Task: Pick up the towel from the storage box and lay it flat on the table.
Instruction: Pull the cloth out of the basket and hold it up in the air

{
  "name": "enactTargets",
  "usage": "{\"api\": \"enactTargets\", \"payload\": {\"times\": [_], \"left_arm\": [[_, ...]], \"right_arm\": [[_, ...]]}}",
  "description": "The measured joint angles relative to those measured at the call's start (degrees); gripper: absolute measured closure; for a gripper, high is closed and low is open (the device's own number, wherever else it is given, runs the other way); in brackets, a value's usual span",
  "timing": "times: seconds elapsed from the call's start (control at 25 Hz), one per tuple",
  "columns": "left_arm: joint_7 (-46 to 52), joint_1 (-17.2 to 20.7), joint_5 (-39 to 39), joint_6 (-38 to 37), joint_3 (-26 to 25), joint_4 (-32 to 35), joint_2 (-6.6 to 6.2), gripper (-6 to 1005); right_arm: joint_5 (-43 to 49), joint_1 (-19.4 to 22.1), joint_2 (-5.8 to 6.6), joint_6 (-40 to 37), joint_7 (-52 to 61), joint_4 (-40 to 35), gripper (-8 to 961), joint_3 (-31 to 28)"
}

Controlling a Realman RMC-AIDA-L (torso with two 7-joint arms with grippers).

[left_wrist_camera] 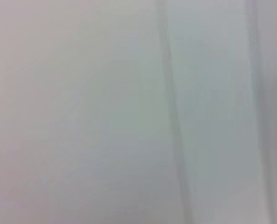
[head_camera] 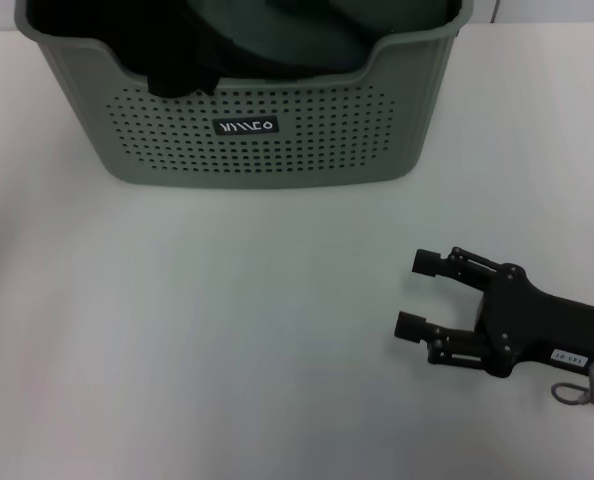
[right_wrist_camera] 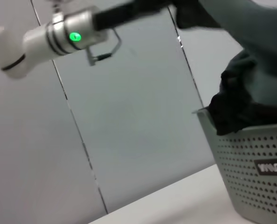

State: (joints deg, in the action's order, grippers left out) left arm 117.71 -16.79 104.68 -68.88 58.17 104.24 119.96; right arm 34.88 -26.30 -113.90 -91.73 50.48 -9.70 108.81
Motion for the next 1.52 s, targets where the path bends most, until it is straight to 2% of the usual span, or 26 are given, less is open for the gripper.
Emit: {"api": "enactTargets", "payload": {"times": [0.16,0.24,0.36,0.48,0.64,0.76,1.12,1.36,1.52], "left_arm": [[-12.8,3.0,-21.2,-8.0,-4.7,-3.5,0.00,964],[-17.2,3.4,-28.3,-13.4,-6.8,-5.9,0.00,965],[-22.8,2.5,-38.8,-24.5,-11.0,-12.8,-0.20,965],[-24.7,0.0,-45.9,-36.1,-15.7,-21.6,-1.27,966],[-25.0,-1.9,-48.0,-43.2,-17.7,-29.6,-3.31,967],[-26.1,-1.5,-47.7,-45.1,-17.5,-32.0,-3.80,968],[-28.3,-1.2,-47.0,-46.4,-14.7,-32.5,-2.88,971],[-31.4,-1.9,-47.1,-46.4,-12.3,-32.5,-2.17,971],[-33.3,-3.1,-47.2,-46.4,-10.4,-32.6,-1.18,971]], "right_arm": [[0.0,1.0,0.00,-0.9,-0.8,-0.2,101,-1.7],[0.0,1.4,0.04,-2.0,-1.5,-0.4,102,-2.8],[0.0,1.6,0.35,-4.8,-2.4,-0.5,104,-4.9],[0.0,1.3,0.82,-8.5,-2.6,-0.7,105,-6.5],[0.0,0.2,1.42,-14.5,-2.2,-0.8,107,-8.3],[-0.1,-1.0,1.48,-18.1,-1.8,-0.8,109,-9.6],[3.2,-7.8,0.26,-17.5,6.1,-0.8,113,-9.5],[3.4,-9.8,-2.14,-16.1,10.8,-0.9,292,-9.6],[3.1,-9.6,-2.40,-13.3,12.4,-2.6,324,-9.5]]}}
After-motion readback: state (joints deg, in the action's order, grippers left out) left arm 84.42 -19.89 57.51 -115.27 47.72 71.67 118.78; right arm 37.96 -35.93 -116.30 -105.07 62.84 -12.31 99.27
